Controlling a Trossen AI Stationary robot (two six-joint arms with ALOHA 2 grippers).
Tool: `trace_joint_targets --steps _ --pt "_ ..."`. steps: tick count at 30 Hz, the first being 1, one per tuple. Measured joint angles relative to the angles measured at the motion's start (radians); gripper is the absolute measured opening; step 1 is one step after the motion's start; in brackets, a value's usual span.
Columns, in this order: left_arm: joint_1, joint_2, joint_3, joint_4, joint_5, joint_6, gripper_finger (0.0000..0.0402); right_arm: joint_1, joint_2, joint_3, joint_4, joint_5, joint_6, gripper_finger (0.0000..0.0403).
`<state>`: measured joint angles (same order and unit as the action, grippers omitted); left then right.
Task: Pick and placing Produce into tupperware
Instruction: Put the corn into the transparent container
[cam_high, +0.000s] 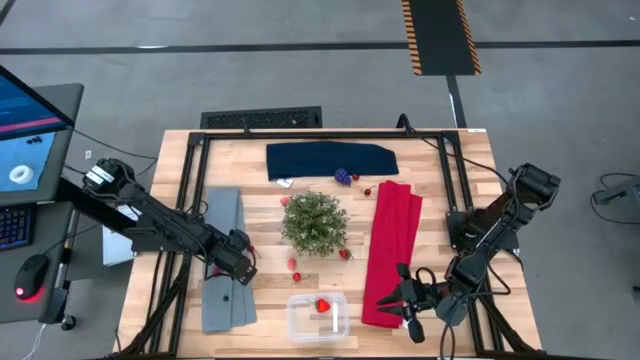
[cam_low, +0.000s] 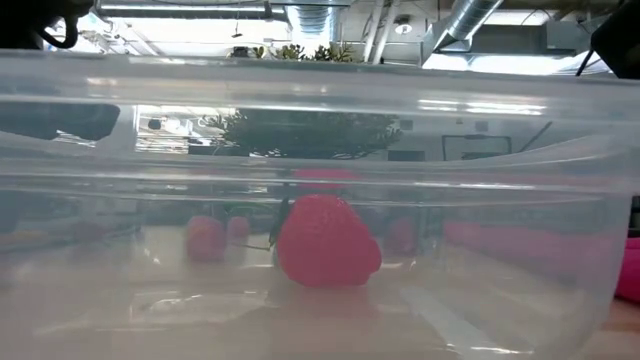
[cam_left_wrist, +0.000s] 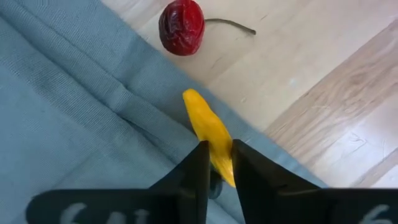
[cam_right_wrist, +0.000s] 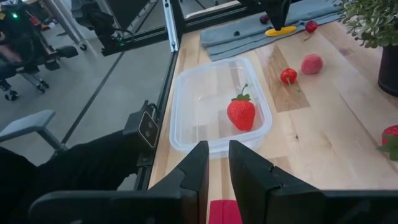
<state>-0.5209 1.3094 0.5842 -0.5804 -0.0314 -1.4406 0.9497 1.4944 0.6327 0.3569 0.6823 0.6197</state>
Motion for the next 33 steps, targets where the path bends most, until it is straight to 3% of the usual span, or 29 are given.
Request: trace_joint_targets --steps 7,20,33 --pt "-0.001 -0.001 0.000 -0.001 -0.022 -0.011 0.0006 0.000 0.000 0.000 0.000 0.000 0.000 0.0085" --pt "-0.005 -0.002 0.009 0.010 -0.036 0.015 0.0000 0.000 0.000 0.000 0.000 0.000 0.000 0.0085" --pt "-0.018 -0.006 0.177 -0.031 -0.087 0.121 0.0000 0.000 0.000 0.000 0.000 0.000 0.000 0.0085"
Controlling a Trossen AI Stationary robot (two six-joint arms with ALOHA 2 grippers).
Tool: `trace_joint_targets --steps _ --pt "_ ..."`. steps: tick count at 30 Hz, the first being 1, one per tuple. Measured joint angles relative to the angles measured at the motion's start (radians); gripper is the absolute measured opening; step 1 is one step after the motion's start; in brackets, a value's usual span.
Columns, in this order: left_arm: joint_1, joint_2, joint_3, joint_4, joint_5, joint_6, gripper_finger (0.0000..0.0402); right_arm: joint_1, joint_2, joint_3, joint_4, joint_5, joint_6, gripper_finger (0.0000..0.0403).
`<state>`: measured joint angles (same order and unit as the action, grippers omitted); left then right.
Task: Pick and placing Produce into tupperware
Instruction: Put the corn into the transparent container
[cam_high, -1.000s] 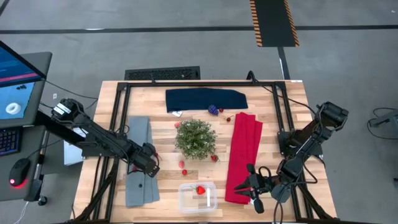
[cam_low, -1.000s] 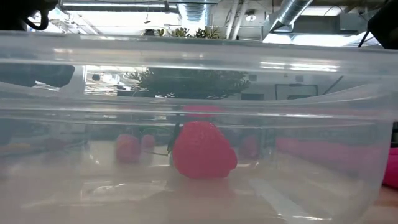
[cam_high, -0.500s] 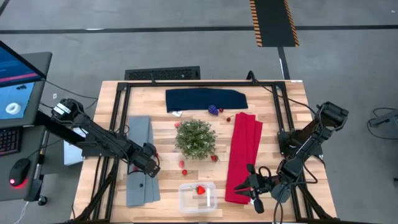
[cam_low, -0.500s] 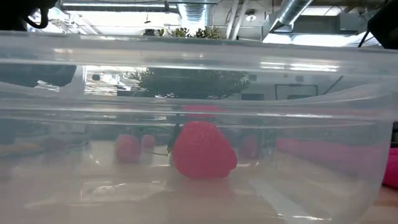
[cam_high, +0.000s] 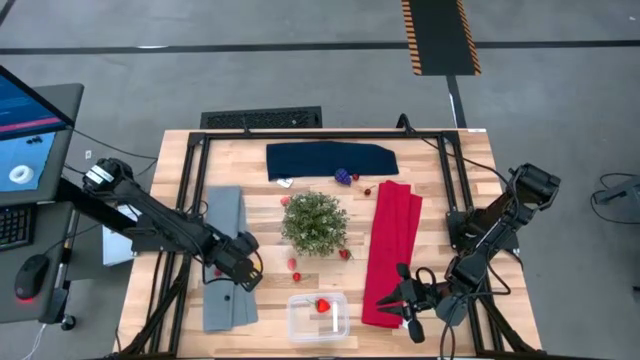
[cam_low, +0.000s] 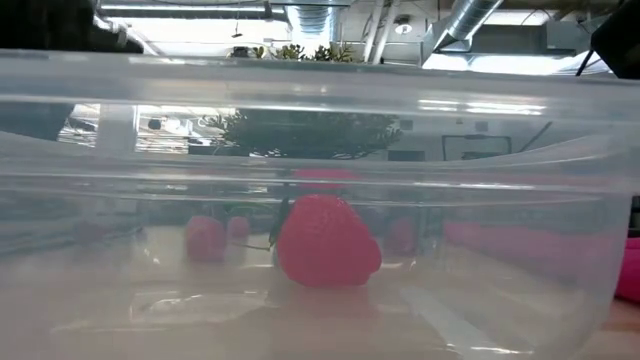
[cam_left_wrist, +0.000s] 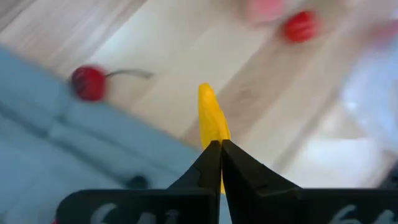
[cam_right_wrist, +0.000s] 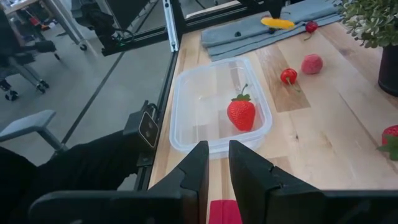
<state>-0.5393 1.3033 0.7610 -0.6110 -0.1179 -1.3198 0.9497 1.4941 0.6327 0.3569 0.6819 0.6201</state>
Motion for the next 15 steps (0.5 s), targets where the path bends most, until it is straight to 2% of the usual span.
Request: trace_joint_targets --steps 6,12,15 --pt "-0.031 0.000 0.102 0.033 -0.054 0.054 0.0000 0.000 0.000 0.000 0.000 0.000 0.000 0.0085" --pt "-0.057 0.008 0.116 0.286 -0.072 0.120 0.0000 -0.003 0.000 0.000 0.000 0.000 0.000 0.0085" --pt "-0.069 0.009 0.116 0.358 -0.079 0.138 0.0000 -0.003 0.000 0.000 0.000 0.000 0.000 0.0085"
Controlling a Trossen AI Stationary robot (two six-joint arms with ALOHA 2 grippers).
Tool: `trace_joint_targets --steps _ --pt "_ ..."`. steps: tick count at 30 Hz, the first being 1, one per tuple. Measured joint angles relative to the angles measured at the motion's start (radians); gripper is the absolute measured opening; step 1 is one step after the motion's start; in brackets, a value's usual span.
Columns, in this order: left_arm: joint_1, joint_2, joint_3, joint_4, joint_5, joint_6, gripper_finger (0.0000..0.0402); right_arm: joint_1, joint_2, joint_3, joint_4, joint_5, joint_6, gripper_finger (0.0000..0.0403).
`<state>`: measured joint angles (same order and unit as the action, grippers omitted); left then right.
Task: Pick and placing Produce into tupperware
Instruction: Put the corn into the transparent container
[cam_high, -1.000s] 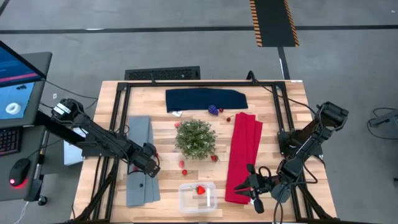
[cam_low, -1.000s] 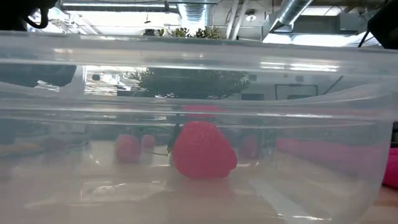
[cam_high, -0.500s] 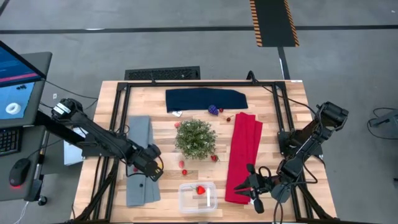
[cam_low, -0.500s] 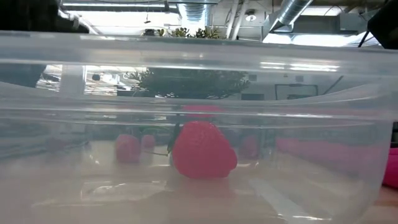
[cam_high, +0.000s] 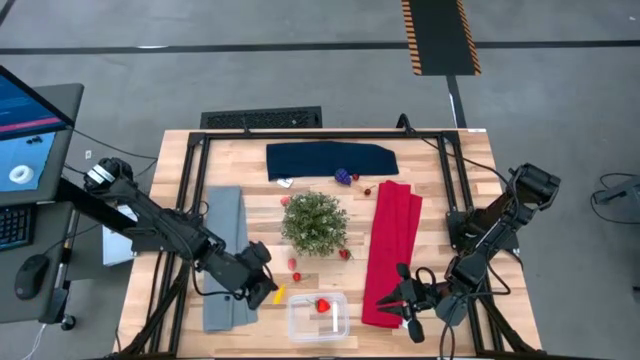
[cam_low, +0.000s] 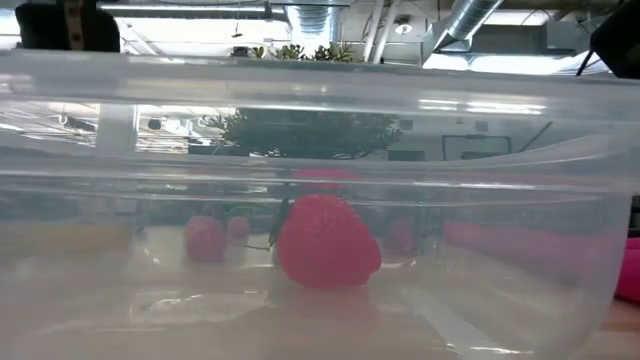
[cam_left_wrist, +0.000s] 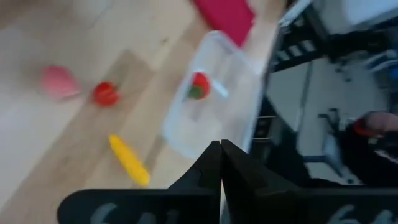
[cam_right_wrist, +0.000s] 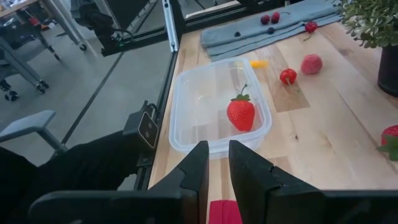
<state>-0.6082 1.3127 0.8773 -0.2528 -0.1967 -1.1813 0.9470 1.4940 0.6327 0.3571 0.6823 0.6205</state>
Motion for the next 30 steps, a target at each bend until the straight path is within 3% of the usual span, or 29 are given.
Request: trace_joint_targets --steps 8,14,20,25,30 --pt "-0.018 0.025 0.000 -0.065 0.036 -0.010 0.0000 0.000 0.000 0.000 0.000 0.000 0.000 0.0085" --pt "-0.046 0.149 0.000 -0.066 0.063 -0.041 0.0013 0.002 0.000 0.000 0.000 0.000 0.000 0.0085" --pt "-0.055 0.301 0.000 0.050 0.162 -0.025 0.0096 0.002 0.000 0.000 0.001 0.000 0.008 0.0085" --pt "-0.063 0.344 0.000 0.079 0.144 -0.034 0.0176 0.002 0.000 0.000 0.003 0.000 0.008 0.0085" --pt "-0.072 0.373 0.000 0.058 0.126 -0.055 0.0204 0.002 0.000 0.000 0.006 0.000 0.009 0.0085"
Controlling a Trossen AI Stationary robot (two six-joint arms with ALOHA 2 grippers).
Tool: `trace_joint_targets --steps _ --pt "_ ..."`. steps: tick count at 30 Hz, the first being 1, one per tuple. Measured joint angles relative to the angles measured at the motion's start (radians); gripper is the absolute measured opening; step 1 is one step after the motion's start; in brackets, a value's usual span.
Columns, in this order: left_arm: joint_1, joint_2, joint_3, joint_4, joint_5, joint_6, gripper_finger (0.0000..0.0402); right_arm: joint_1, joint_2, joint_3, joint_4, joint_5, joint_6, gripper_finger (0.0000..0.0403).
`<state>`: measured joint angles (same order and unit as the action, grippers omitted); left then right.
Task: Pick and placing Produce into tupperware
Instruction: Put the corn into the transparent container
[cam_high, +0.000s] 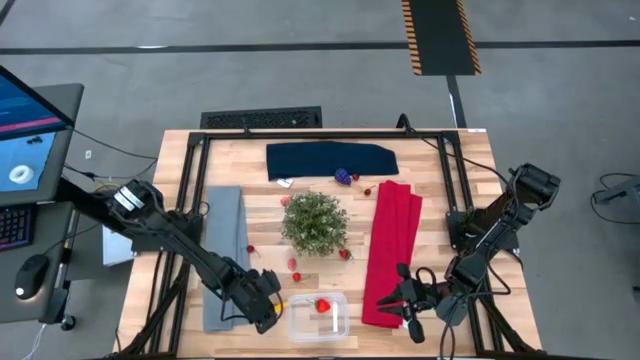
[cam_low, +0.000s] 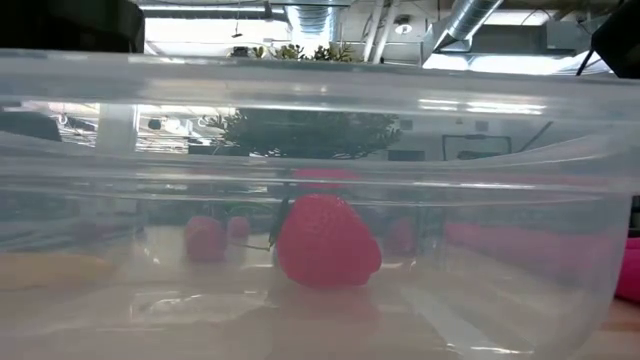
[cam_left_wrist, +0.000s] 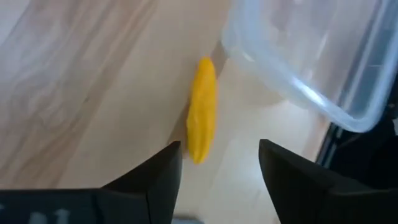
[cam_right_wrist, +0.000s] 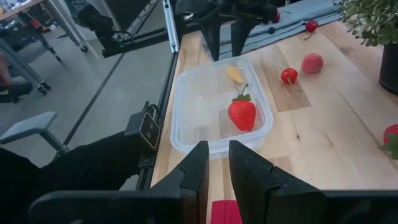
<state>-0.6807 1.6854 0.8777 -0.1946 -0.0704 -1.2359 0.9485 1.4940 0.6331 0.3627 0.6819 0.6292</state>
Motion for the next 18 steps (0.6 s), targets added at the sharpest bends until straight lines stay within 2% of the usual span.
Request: trace_joint_targets --steps 7,18 --pt "-0.007 0.060 0.003 -0.013 0.031 -0.009 0.0183 0.000 0.000 0.000 -0.002 0.000 0.000 0.0085" --pt "-0.012 0.063 0.002 -0.022 -0.031 0.044 0.0128 0.000 0.000 0.000 -0.002 0.000 0.000 0.0085"
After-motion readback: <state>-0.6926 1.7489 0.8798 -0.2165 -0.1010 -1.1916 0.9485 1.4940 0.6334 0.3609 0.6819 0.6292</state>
